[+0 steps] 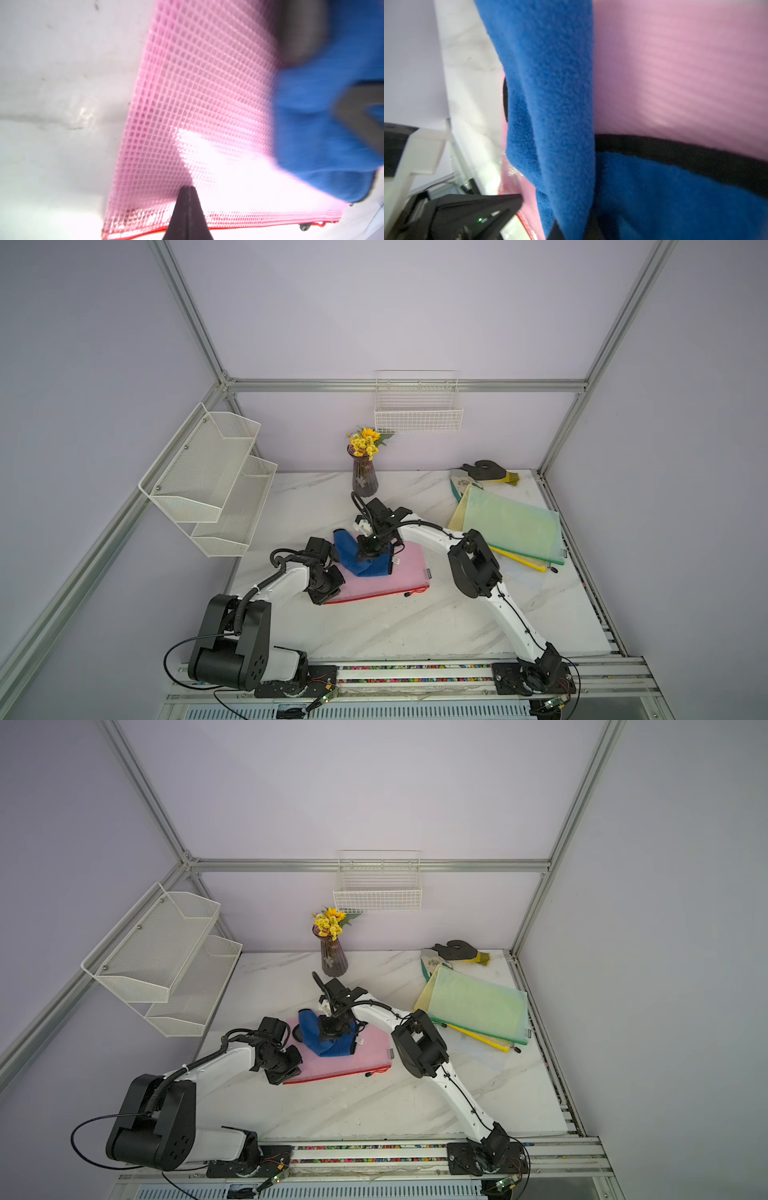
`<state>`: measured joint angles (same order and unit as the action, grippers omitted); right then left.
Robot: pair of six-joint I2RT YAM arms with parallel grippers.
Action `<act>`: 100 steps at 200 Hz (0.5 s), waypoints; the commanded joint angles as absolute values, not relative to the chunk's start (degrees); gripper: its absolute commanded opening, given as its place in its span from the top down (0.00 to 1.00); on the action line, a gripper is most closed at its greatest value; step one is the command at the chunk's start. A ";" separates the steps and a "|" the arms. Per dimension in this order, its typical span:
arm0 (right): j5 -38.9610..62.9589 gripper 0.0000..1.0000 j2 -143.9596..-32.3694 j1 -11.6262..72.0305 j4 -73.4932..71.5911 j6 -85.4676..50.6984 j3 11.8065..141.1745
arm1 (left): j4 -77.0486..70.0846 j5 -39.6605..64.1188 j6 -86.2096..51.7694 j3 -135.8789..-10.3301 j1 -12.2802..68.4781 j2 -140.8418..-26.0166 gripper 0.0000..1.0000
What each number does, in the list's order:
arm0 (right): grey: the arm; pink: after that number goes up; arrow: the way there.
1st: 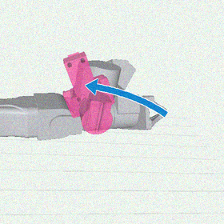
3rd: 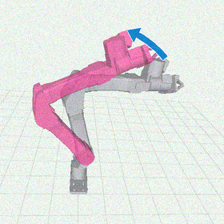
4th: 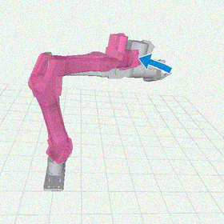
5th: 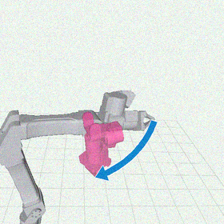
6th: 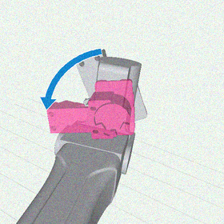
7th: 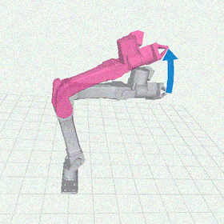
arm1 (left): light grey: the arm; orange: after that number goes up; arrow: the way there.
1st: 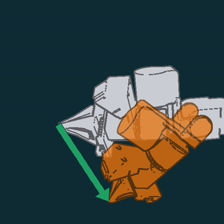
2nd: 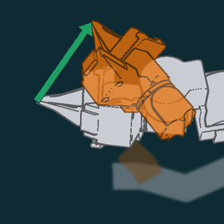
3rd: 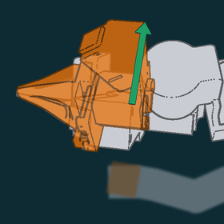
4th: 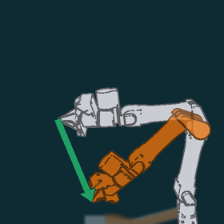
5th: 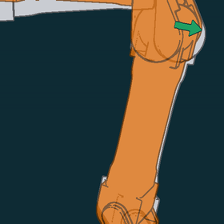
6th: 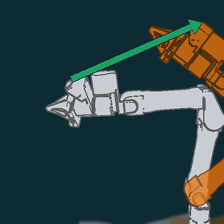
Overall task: Wipe the document bag
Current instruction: Wipe the dirt from the document bag.
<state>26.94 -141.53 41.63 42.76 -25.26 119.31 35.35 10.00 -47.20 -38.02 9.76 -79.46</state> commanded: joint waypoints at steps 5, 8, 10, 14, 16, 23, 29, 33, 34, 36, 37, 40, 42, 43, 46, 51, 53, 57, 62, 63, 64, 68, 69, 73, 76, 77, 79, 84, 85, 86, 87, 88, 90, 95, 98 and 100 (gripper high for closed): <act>4.46 1.00 -133.59 36.24 48.75 -22.07 114.42 | 35.13 7.72 -47.20 -35.27 9.67 -81.47 1.00; 3.01 1.00 -133.15 36.21 50.08 -21.20 114.51 | 35.05 7.73 -47.20 -35.31 9.67 -81.43 1.00; 2.09 1.00 -132.87 36.21 50.97 -20.66 114.65 | 34.95 7.73 -47.20 -35.26 9.67 -81.49 1.00; 0.66 1.00 -132.48 36.23 52.63 -19.68 114.94 | 34.75 7.75 -47.20 -35.37 9.67 -81.67 1.00; -0.01 1.00 -132.35 36.22 53.52 -19.31 115.20 | 34.70 7.85 -47.20 -35.34 9.67 -81.74 1.00; -2.29 1.00 -131.72 36.21 56.41 -18.17 116.00 | 34.43 7.99 -47.20 -35.47 9.67 -82.14 1.00; -3.88 1.00 -131.03 36.18 58.28 -17.43 116.23 | 34.28 8.07 -47.20 -35.66 9.67 -82.49 1.00; -4.61 1.00 -130.38 36.21 59.28 -17.14 116.11 | 34.24 8.08 -47.20 -35.85 9.67 -82.61 1.00; -4.72 1.00 -130.28 36.25 59.43 -17.01 116.02 | 34.22 8.09 -47.20 -35.90 9.67 -82.61 1.00; -4.92 1.00 -129.91 36.22 59.77 -16.80 115.88 | 34.20 8.00 -47.20 -35.93 9.67 -82.62 1.00; -4.96 1.00 -129.82 36.22 59.90 -16.70 115.82 | 34.19 7.95 -47.20 -35.98 9.67 -82.62 1.00; -5.01 1.00 -129.23 36.21 60.21 -16.37 115.49 | 34.13 7.96 -47.20 -36.12 9.67 -82.62 1.00; -4.95 1.00 -128.66 36.21 60.27 -16.09 115.25 | 34.11 7.94 -47.20 -36.17 9.67 -82.62 1.00; -4.80 1.00 -128.49 36.21 60.33 -15.91 115.10 | 34.06 7.97 -47.20 -36.19 9.67 -82.62 1.00; -4.36 1.00 -127.92 36.25 60.42 -15.66 114.65 | 34.02 8.07 -47.20 -36.32 9.64 -82.52 1.00; -3.29 1.00 -126.81 36.35 60.62 -15.38 114.01 | 33.94 8.35 -47.20 -36.66 9.62 -82.25 1.00; -2.91 1.00 -126.38 36.53 60.79 -15.25 113.82 | 33.93 8.48 -47.13 -36.83 9.66 -82.09 1.00; -1.76 1.00 -125.47 36.83 60.85 -14.54 113.39 | 33.93 8.73 -46.96 -37.33 9.73 -81.72 1.00; -0.52 1.00 -124.22 37.39 60.37 -13.78 112.67 | 34.05 8.91 -46.78 -37.87 9.75 -81.47 1.00; -0.26 1.00 -123.98 37.50 60.20 -13.75 112.45 | 34.08 8.89 -46.77 -37.92 9.75 -81.47 1.00; 0.05 1.00 -123.73 37.56 60.03 -13.69 112.26 | 34.09 8.89 -46.76 -38.07 9.75 -81.43 0.99; 1.01 1.00 -122.88 38.09 59.78 -13.68 111.69 | 34.32 8.83 -46.76 -38.56 9.80 -79.41 0.96; 1.38 1.00 -122.79 38.29 59.73 -13.65 111.61 | 34.39 8.77 -46.80 -38.66 9.78 -79.12 0.95; 2.88 1.00 -121.97 38.80 59.83 -13.69 111.54 | 34.64 8.60 -46.84 -39.06 9.76 -78.32 0.91; 4.07 1.00 -121.51 39.16 60.06 -13.68 111.58 | 34.77 8.35 -46.85 -39.55 9.76 -77.75 0.88; 4.50 1.00 -121.40 39.22 60.26 -13.65 111.60 | 34.88 8.30 -46.85 -39.73 9.71 -77.55 0.87; 5.37 1.00 -121.18 39.45 60.59 -13.52 111.81 | 35.04 8.16 -46.80 -39.92 9.74 -77.17 0.85; 6.91 1.00 -120.40 40.15 61.52 -13.12 112.28 | 35.36 7.89 -46.69 -40.89 9.73 -76.33 0.79; 7.19 1.00 -120.27 40.33 61.66 -13.07 112.39 | 35.39 7.90 -46.64 -41.10 9.74 -76.18 0.78; 7.46 1.00 -120.21 40.47 61.81 -13.12 112.44 | 35.45 7.91 -46.61 -41.25 9.75 -76.06 0.77; 7.77 1.00 -119.96 40.63 61.93 -13.11 112.52 | 35.48 7.86 -46.55 -41.32 9.75 -75.91 0.76; 8.06 1.00 -119.74 40.79 62.08 -13.10 112.55 | 35.54 7.84 -46.48 -41.49 9.75 -75.75 0.74; 8.54 1.00 -119.36 41.09 62.23 -13.25 112.58 | 35.58 7.83 -46.38 -41.97 9.76 -75.47 0.72; 10.15 1.00 -118.60 41.73 62.85 -13.75 112.52 | 35.64 7.67 -46.24 -43.01 9.76 -74.81 0.64; 11.42 1.00 -118.31 42.01 63.31 -13.97 112.40 | 35.56 7.65 -46.16 -43.57 9.76 -74.48 0.60; 12.41 1.00 -117.95 42.19 63.66 -14.06 112.32 | 35.45 7.56 -46.10 -43.94 9.76 -74.28 0.57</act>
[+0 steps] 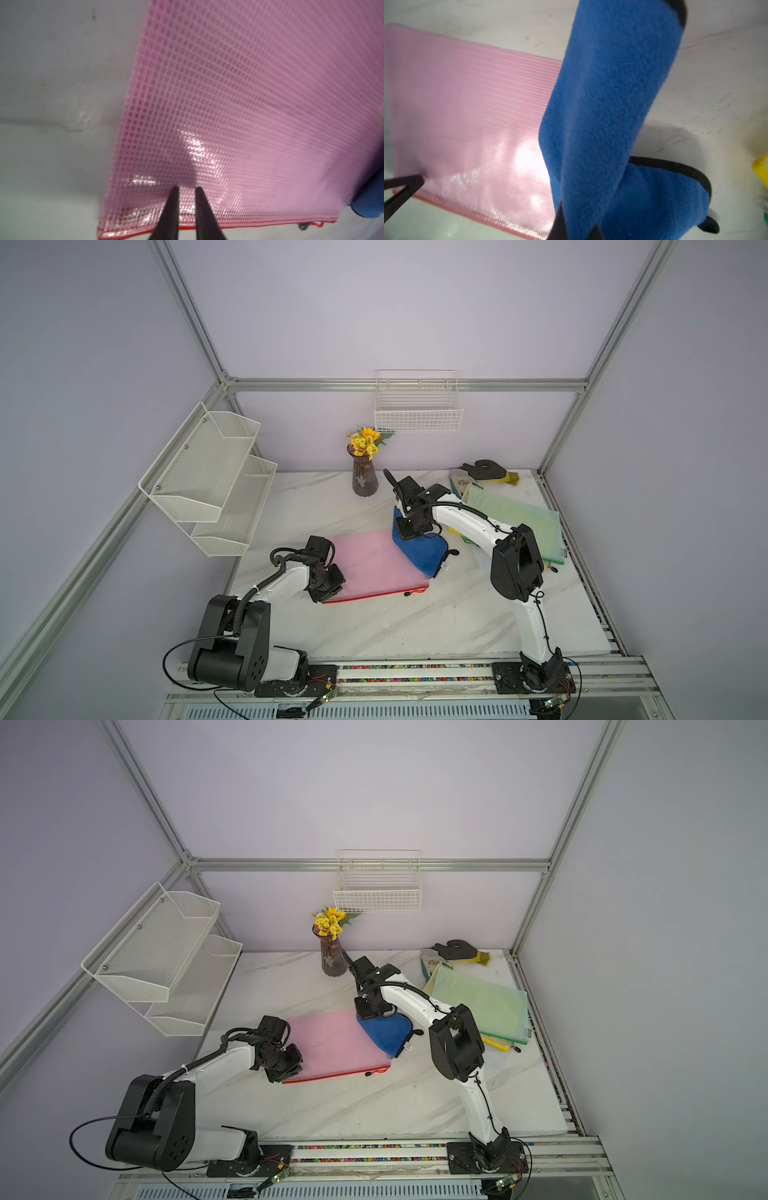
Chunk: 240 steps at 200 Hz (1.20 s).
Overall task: Wipe the document bag
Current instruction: Wipe the dirt from the document bag, then adjust the cleaning item at the center of the board.
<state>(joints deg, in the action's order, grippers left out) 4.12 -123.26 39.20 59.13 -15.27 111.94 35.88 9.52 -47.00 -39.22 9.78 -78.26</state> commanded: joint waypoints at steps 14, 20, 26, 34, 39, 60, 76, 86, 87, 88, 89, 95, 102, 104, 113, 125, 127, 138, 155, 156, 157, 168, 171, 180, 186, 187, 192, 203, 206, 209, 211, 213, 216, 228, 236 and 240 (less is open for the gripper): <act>18.01 1.00 -115.35 43.61 65.71 -13.64 111.03 | 35.07 7.22 -45.96 -46.30 9.67 -74.12 0.47; 19.91 1.00 -113.60 44.33 65.45 -13.77 109.32 | 35.07 7.04 -45.92 -47.42 9.67 -74.37 0.46; 22.09 1.00 -112.07 44.87 64.94 -14.71 107.05 | 34.70 7.01 -45.88 -48.41 9.67 -74.88 0.43; 24.24 1.00 -110.55 45.17 64.48 -15.15 103.88 | 34.05 7.50 -45.92 -49.53 9.67 -75.74 0.40; 25.09 1.00 -109.87 45.14 63.97 -15.25 102.15 | 33.85 7.80 -45.96 -50.32 9.69 -76.21 0.39; 32.42 1.00 -108.53 45.32 59.86 -16.25 94.15 | 32.19 9.52 -46.77 -51.83 9.67 -75.16 0.38; 40.67 1.00 -110.03 46.24 56.01 -17.03 90.14 | 31.31 10.26 -47.46 -50.92 9.71 -71.56 0.37; 41.06 1.00 -111.16 47.67 54.46 -16.77 89.33 | 30.63 11.61 -47.37 -50.19 9.69 -69.01 0.36; 41.18 1.00 -111.30 47.79 54.34 -16.74 89.27 | 30.61 11.78 -47.42 -50.14 9.72 -68.78 0.36; 41.29 1.00 -111.42 47.89 54.15 -16.72 89.15 | 30.60 11.91 -47.44 -50.12 9.74 -68.58 0.36; 41.39 1.00 -111.56 47.94 53.93 -16.71 89.09 | 30.55 12.06 -47.49 -50.02 9.75 -68.35 0.36; 41.81 0.98 -112.50 47.92 52.67 -17.15 88.60 | 30.44 13.17 -47.98 -49.66 9.83 -67.02 0.35; 41.36 0.87 -113.84 47.88 52.41 -17.65 88.63 | 30.41 13.93 -48.69 -49.17 10.13 -65.66 0.35; 41.14 0.85 -114.18 47.85 52.32 -17.66 88.78 | 30.37 14.25 -48.93 -49.03 10.22 -65.39 0.35; 40.44 0.75 -114.97 47.81 50.47 -18.35 88.75 | 30.27 15.73 -49.79 -48.38 10.74 -64.17 0.35; 39.25 0.55 -115.98 47.15 47.73 -20.66 88.38 | 30.13 18.56 -50.35 -47.44 11.86 -63.64 0.34; 39.21 0.52 -116.23 47.05 47.59 -20.90 88.41 | 30.10 19.01 -50.36 -47.28 12.13 -63.63 0.34; 37.82 0.37 -117.19 46.42 46.73 -22.00 88.95 | 29.82 21.08 -49.82 -46.36 13.86 -63.54 0.34; 36.05 0.24 -117.73 45.46 45.84 -23.88 88.44 | 27.61 23.07 -49.08 -44.02 17.77 -62.97 0.35; 36.08 0.23 -117.80 45.40 45.77 -23.94 88.38 | 27.34 23.27 -49.02 -43.94 18.02 -62.95 0.35; 36.06 0.21 -117.83 45.33 45.78 -24.05 88.31 | 27.12 23.45 -48.99 -43.68 18.28 -62.94 0.35; 34.95 0.17 -117.60 44.97 45.27 -24.98 87.49 | 25.12 23.91 -48.14 -42.66 21.84 -63.02 0.36; 34.78 0.17 -117.52 44.89 45.08 -25.11 87.19 | 24.72 23.76 -47.71 -42.51 22.91 -62.97 0.36; 33.68 0.17 -117.52 44.76 45.03 -25.73 86.72 | 23.79 22.68 -46.52 -42.26 25.94 -63.17 0.37; 32.49 0.16 -117.75 44.69 45.02 -26.57 86.49 | 22.87 22.61 -45.96 -42.18 27.75 -63.32 0.37; 32.41 0.15 -117.81 44.67 45.01 -26.73 86.44 | 22.69 22.60 -45.87 -42.14 27.98 -63.34 0.38; 32.48 0.13 -118.22 44.46 45.07 -27.13 86.26 | 22.14 22.57 -45.76 -41.94 28.99 -63.52 0.38; 32.45 0.14 -118.58 44.38 44.65 -26.96 86.13 | 22.35 21.41 -45.82 -41.29 30.13 -63.95 0.39; 32.29 0.14 -118.49 44.38 44.33 -27.18 85.95 | 22.62 21.02 -45.94 -41.09 30.14 -64.10 0.39; 32.00 0.14 -118.42 44.40 44.06 -27.42 85.74 | 22.93 20.81 -46.03 -40.79 30.17 -64.33 0.39; 31.99 0.14 -118.33 44.34 43.89 -27.55 85.64 | 23.05 20.65 -46.05 -40.61 30.15 -64.51 0.39; 31.99 0.14 -118.29 44.33 43.80 -27.59 85.57 | 23.05 20.63 -46.05 -40.47 30.15 -64.69 0.39; 32.24 0.14 -118.19 44.33 43.77 -27.34 85.51 | 22.92 20.53 -46.05 -40.19 30.15 -65.02 0.38; 33.39 0.13 -117.12 44.46 43.76 -26.39 85.21 | 20.66 21.50 -47.18 -38.38 30.08 -67.39 0.34; 33.78 0.13 -116.10 44.47 43.52 -26.22 84.43 | 19.34 22.58 -47.55 -37.80 30.06 -69.73 0.31; 33.98 0.13 -115.37 44.46 43.42 -26.06 83.98 | 18.93 22.77 -47.30 -38.04 30.06 -71.00 0.31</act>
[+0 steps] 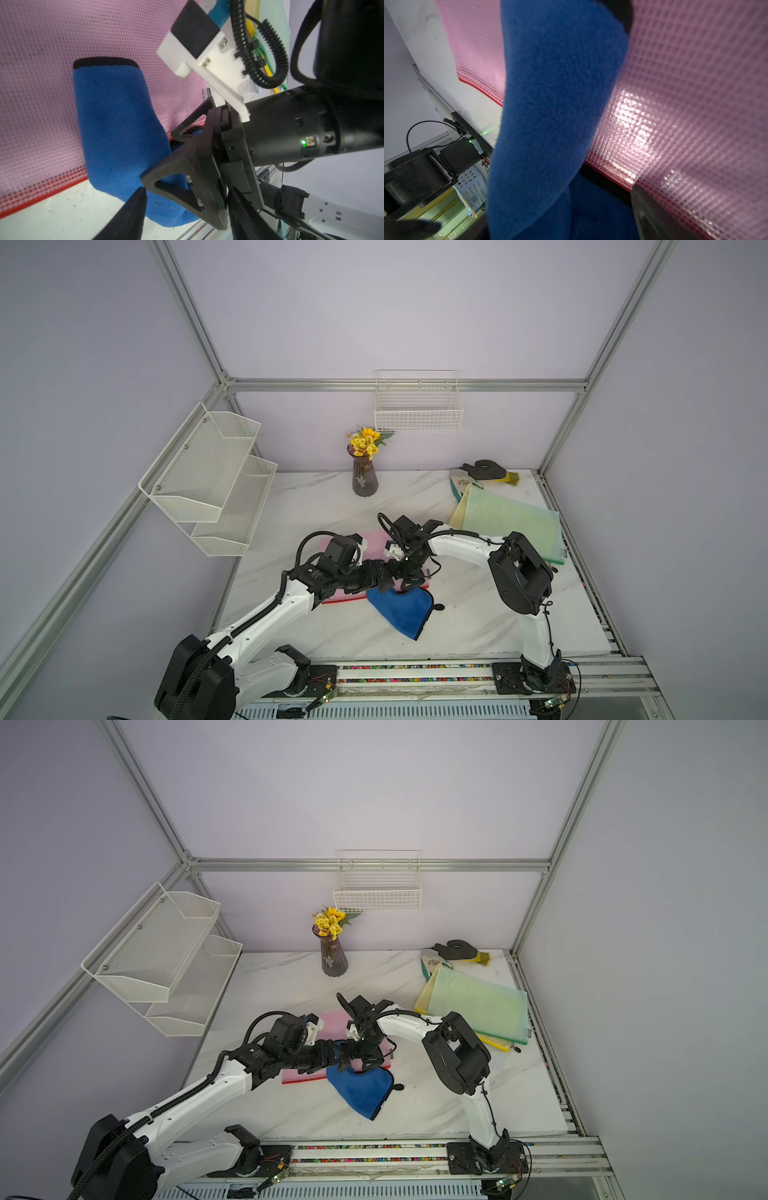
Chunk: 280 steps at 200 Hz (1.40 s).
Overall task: Wipe the document bag
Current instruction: Adjust the cleaning item at the center of the board.
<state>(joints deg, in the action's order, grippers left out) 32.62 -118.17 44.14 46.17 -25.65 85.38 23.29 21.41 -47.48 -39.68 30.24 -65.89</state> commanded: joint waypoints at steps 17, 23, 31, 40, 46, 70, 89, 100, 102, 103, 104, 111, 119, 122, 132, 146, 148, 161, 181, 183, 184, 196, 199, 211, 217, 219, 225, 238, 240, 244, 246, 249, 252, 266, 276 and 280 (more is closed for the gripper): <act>34.18 0.13 -112.80 44.47 44.12 -24.99 82.68 | 18.51 22.06 -47.20 -38.77 30.26 -75.82 0.30; 34.29 0.13 -112.05 44.46 44.63 -24.49 82.37 | 19.87 21.05 -47.93 -39.27 29.88 -77.43 0.30; 34.41 0.13 -111.19 44.44 45.61 -23.66 82.21 | 20.42 20.82 -48.69 -39.57 29.16 -79.06 0.31; 34.62 0.13 -110.14 44.68 46.57 -22.68 82.18 | 18.93 20.77 -49.32 -39.08 28.93 -79.74 0.31; 34.72 0.13 -109.43 44.74 46.87 -22.36 82.01 | 18.55 20.28 -49.76 -39.02 28.90 -80.08 0.31; 33.89 0.12 -107.04 45.02 47.68 -21.33 80.55 | 20.09 18.20 -53.38 -37.90 26.42 -79.18 0.32; 33.60 0.12 -106.72 44.99 47.01 -21.61 79.02 | 9.89 19.13 -57.94 -32.26 24.73 -70.21 0.33; 33.75 0.12 -107.42 44.98 46.21 -22.38 78.14 | 4.36 19.45 -59.79 -29.79 24.35 -66.11 0.35; 33.84 0.12 -107.56 44.95 45.92 -22.58 77.89 | 3.53 19.32 -60.01 -29.53 24.35 -65.50 0.36; 33.84 0.12 -107.61 44.93 45.85 -22.63 77.79 | 3.30 19.33 -60.15 -29.31 24.35 -65.27 0.36; 33.79 0.12 -107.64 44.92 45.69 -22.74 77.75 | 2.88 19.42 -60.27 -29.11 24.35 -65.02 0.36; 33.71 0.12 -107.90 44.94 45.08 -23.09 77.17 | 1.34 20.12 -60.95 -28.41 24.19 -63.64 0.37; 33.37 0.12 -107.89 44.99 44.45 -23.52 76.47 | 1.88 20.84 -61.35 -28.55 23.94 -62.67 0.38; 33.20 0.12 -107.80 44.99 44.07 -23.78 76.26 | 2.56 21.16 -61.55 -28.71 23.72 -62.37 0.39; 33.05 0.12 -107.34 44.89 43.14 -24.15 75.56 | 5.02 21.65 -61.59 -29.59 23.55 -61.72 0.40; 33.55 0.16 -106.60 44.83 42.77 -24.22 75.06 | 6.34 21.16 -60.85 -30.19 23.49 -63.02 0.39; 33.63 0.16 -106.43 44.83 42.68 -24.25 74.90 | 6.51 21.02 -60.83 -30.20 23.43 -63.37 0.39; 34.42 0.16 -105.57 44.82 42.37 -24.00 74.10 | 9.76 20.08 -62.73 -31.16 22.08 -66.70 0.38; 34.72 0.18 -103.84 44.87 42.32 -23.35 72.43 | 5.78 22.28 -65.12 -30.26 19.78 -69.90 0.37; 34.59 0.18 -103.70 44.84 42.22 -23.31 72.23 | 4.67 22.36 -65.41 -29.66 19.78 -69.99 0.36; 34.52 0.17 -103.62 44.83 42.25 -23.25 72.19 | 3.66 22.38 -65.58 -29.51 19.78 -70.06 0.36; 33.97 0.15 -103.75 44.83 42.85 -22.70 71.88 | -5.07 23.59 -68.34 -28.17 19.86 -71.59 0.36; 33.87 0.15 -103.86 44.85 43.01 -22.58 71.88 | -6.20 24.01 -68.75 -28.36 19.85 -72.35 0.36; 33.63 0.15 -104.08 44.91 42.77 -22.58 71.89 | -6.85 25.93 -67.68 -31.42 20.61 -75.57 0.36; 33.34 0.16 -104.18 44.83 42.56 -22.77 71.98 | -5.65 26.46 -66.37 -33.45 21.29 -77.14 0.36; 33.30 0.16 -104.27 44.85 42.50 -22.90 72.09 | -5.30 26.63 -65.94 -34.00 21.56 -77.45 0.36; 32.98 0.16 -104.56 44.84 42.44 -23.04 72.29 | -4.91 27.32 -65.09 -35.42 22.22 -78.28 0.36; 32.65 0.18 -105.56 44.87 42.10 -23.20 72.81 | -4.40 28.47 -64.77 -36.51 22.76 -78.52 0.36; 32.62 0.18 -105.69 44.90 42.10 -23.20 72.89 | -4.09 28.47 -64.71 -36.55 22.81 -78.39 0.36; 32.61 0.20 -106.00 44.88 42.09 -23.20 73.14 | -3.19 28.43 -64.64 -36.56 22.77 -78.05 0.36; 32.70 0.20 -106.24 44.84 42.10 -23.20 73.22 | -2.38 28.29 -64.50 -36.56 22.72 -77.80 0.36; 32.72 0.21 -106.47 44.89 42.10 -23.18 73.28 | -1.39 28.04 -64.26 -36.56 22.69 -77.37 0.36; 32.65 0.21 -106.59 44.84 42.10 -23.20 73.38 | -0.47 27.89 -63.93 -36.64 22.68 -77.03 0.36; 32.21 0.20 -107.18 44.89 42.03 -23.35 73.65 | 1.91 27.49 -62.06 -36.44 22.68 -75.44 0.33; 32.19 0.18 -107.27 44.87 41.90 -23.43 73.80 | 2.37 28.64 -61.47 -36.04 22.67 -75.75 0.25; 32.25 0.18 -107.27 44.83 41.90 -23.40 73.91 | 2.47 29.71 -61.17 -35.88 22.68 -76.30 0.23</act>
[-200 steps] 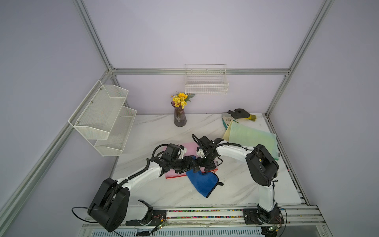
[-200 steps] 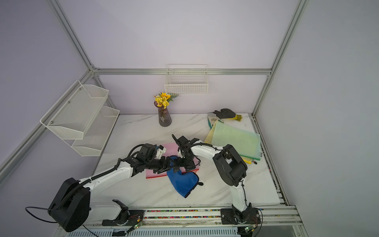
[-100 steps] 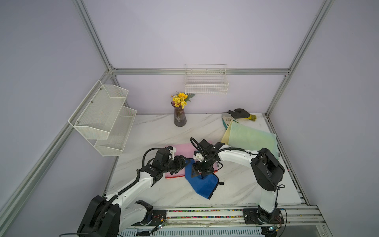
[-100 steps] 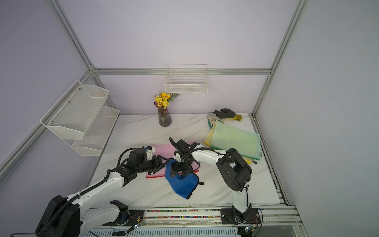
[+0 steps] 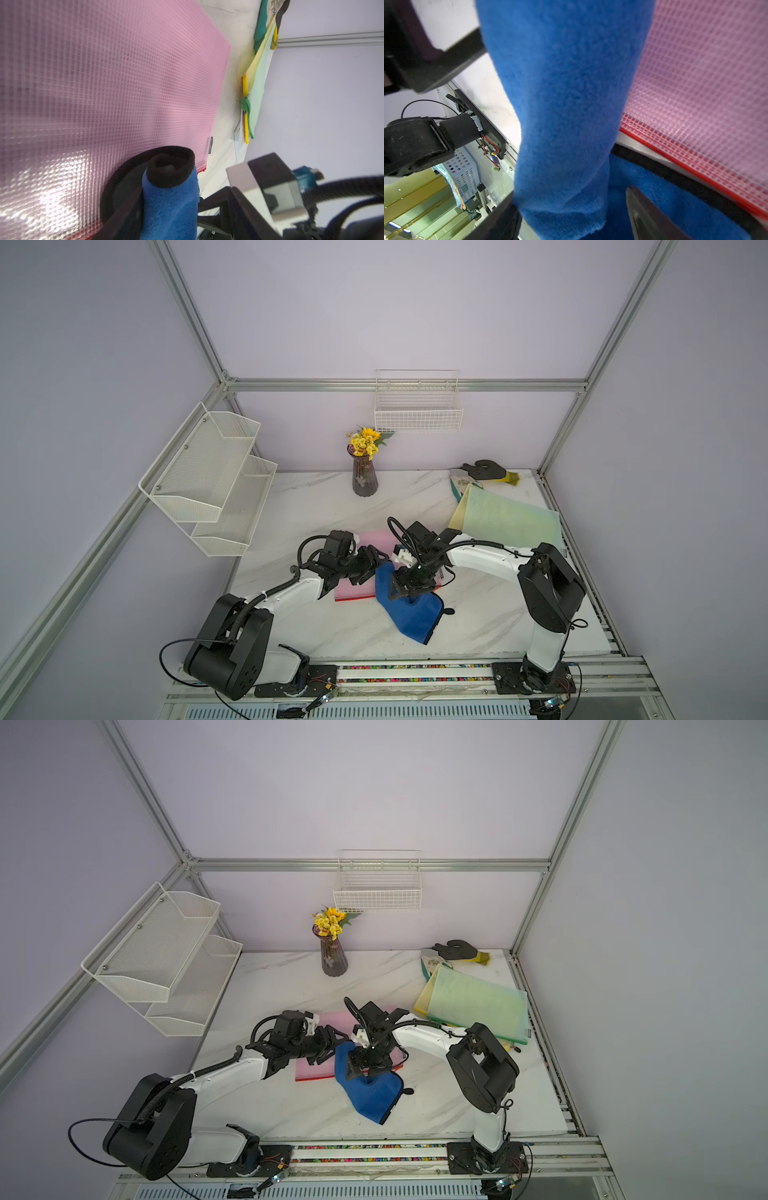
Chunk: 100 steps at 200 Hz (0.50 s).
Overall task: Wipe the document bag
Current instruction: Adjust the cleaning item at the center of the board.
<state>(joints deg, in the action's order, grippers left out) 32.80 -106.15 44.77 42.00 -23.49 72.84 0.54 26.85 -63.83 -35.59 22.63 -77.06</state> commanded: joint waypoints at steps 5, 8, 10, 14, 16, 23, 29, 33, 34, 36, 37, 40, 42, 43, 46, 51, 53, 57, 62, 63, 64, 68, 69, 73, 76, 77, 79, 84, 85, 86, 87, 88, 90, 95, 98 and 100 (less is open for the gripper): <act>32.13 0.18 -107.21 44.85 41.83 -23.52 73.98 | 2.88 31.12 -60.62 -35.98 22.68 -77.16 0.22; 31.94 0.18 -107.15 44.83 41.90 -23.50 74.14 | 3.61 31.89 -60.07 -36.23 22.65 -77.72 0.22; 31.91 0.17 -107.08 44.87 41.83 -23.61 74.21 | 4.00 32.21 -59.64 -36.43 22.65 -78.12 0.23; 31.89 0.18 -107.01 44.85 41.86 -23.59 74.30 | 5.51 32.82 -58.70 -36.87 22.72 -78.69 0.23; 31.90 0.18 -106.97 44.83 41.86 -23.67 74.32 | 6.12 32.99 -58.29 -37.08 22.77 -78.91 0.24; 31.95 0.18 -106.85 44.80 42.12 -23.71 74.53 | 8.33 33.22 -57.02 -37.39 22.85 -79.42 0.24; 32.06 0.18 -106.65 44.69 42.20 -23.87 74.70 | 9.94 33.14 -56.26 -37.37 22.85 -79.69 0.24; 32.01 0.18 -106.55 44.71 42.24 -23.94 74.83 | 10.83 33.13 -55.90 -37.29 22.86 -79.98 0.24; 32.00 0.18 -106.58 44.72 42.26 -23.92 74.90 | 10.95 33.22 -55.81 -37.23 22.86 -80.07 0.24; 31.99 0.18 -106.52 44.71 42.14 -23.98 74.91 | 11.18 33.40 -55.63 -37.13 22.85 -80.32 0.24; 31.99 0.18 -106.43 44.72 42.12 -24.03 74.90 | 11.26 33.44 -55.55 -37.06 22.85 -80.37 0.25; 32.04 0.18 -106.36 44.64 42.10 -24.14 75.01 | 11.45 33.79 -55.34 -36.97 22.77 -80.39 0.25; 32.09 0.18 -106.28 44.65 42.10 -24.12 75.09 | 11.54 34.00 -55.23 -36.93 22.77 -81.34 0.26; 32.09 0.18 -106.23 44.65 42.10 -24.19 75.07 | 11.66 34.10 -55.17 -36.92 22.77 -81.89 0.26; 32.15 0.18 -106.20 44.58 42.18 -24.24 75.29 | 11.83 34.41 -54.97 -36.89 22.76 -82.72 0.27; 32.14 0.18 -106.04 44.61 42.21 -24.39 75.45 | 11.67 35.16 -54.77 -36.91 22.81 -83.88 0.30; 32.10 0.19 -105.99 44.62 42.24 -24.47 75.62 | 11.62 35.36 -54.69 -36.91 22.84 -84.34 0.31; 32.02 0.19 -105.91 44.58 42.29 -24.60 75.84 | 11.50 36.08 -54.55 -36.99 22.93 -85.11 0.35; 32.01 0.20 -105.78 44.49 42.34 -24.72 76.01 | 11.31 36.65 -54.30 -37.20 23.11 -86.16 0.43; 32.00 0.20 -105.76 44.48 42.35 -24.75 76.02 | 11.37 36.74 -54.27 -37.24 23.11 -86.32 0.45; 32.04 0.21 -105.74 44.52 42.36 -24.73 76.07 | 11.40 36.78 -54.20 -37.29 23.11 -86.40 0.47; 32.00 0.22 -105.67 44.56 42.32 -24.85 76.32 | 11.57 36.76 -54.02 -37.42 23.20 -87.03 0.54; 31.99 0.22 -105.66 44.52 42.34 -24.90 76.35 | 11.67 36.79 -53.99 -37.47 23.20 -87.11 0.56; 31.92 0.24 -105.57 44.39 42.43 -25.01 76.67 | 12.11 36.51 -53.82 -37.65 23.19 -87.37 0.63; 31.80 0.25 -105.49 44.45 42.56 -25.13 76.86 | 12.36 36.35 -53.65 -37.74 23.20 -87.44 0.67; 31.81 0.25 -105.48 44.42 42.64 -25.22 76.97 | 12.46 36.28 -53.59 -37.77 23.20 -87.40 0.68; 31.68 0.26 -105.43 44.39 42.67 -25.36 77.05 | 12.54 36.12 -53.43 -37.85 23.20 -87.31 0.71; 31.51 0.27 -105.18 44.34 42.78 -25.68 77.33 | 12.97 35.79 -53.07 -38.03 23.16 -86.98 0.76; 31.49 0.28 -105.15 44.36 42.79 -25.71 77.34 | 13.03 35.69 -52.99 -38.09 23.14 -86.95 0.77; 31.43 0.28 -105.09 44.37 42.89 -25.78 77.38 | 13.11 35.60 -52.95 -38.16 23.13 -86.89 0.78; 31.45 0.28 -105.01 44.34 42.93 -25.90 77.36 | 13.23 35.51 -52.89 -38.20 23.12 -86.82 0.79; 31.46 0.29 -104.98 44.27 42.96 -25.91 77.40 | 13.34 35.46 -52.85 -38.26 23.12 -86.74 0.80; 31.44 0.29 -104.84 44.27 42.97 -25.97 77.40 | 13.51 35.30 -52.72 -38.30 23.12 -86.53 0.82; 31.52 0.30 -104.49 44.02 42.98 -26.15 77.47 | 13.91 34.85 -52.46 -38.44 23.12 -86.01 0.86; 31.54 0.30 -104.25 43.92 43.05 -26.27 77.43 | 14.21 34.49 -52.33 -38.49 23.14 -85.76 0.89; 31.50 0.30 -104.13 43.85 43.04 -26.32 77.41 | 14.36 34.26 -52.26 -38.56 23.08 -85.38 0.91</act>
<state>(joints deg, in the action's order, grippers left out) 32.34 -106.74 44.58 42.09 -24.75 75.99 11.99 34.28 -55.53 -36.32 22.92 -87.79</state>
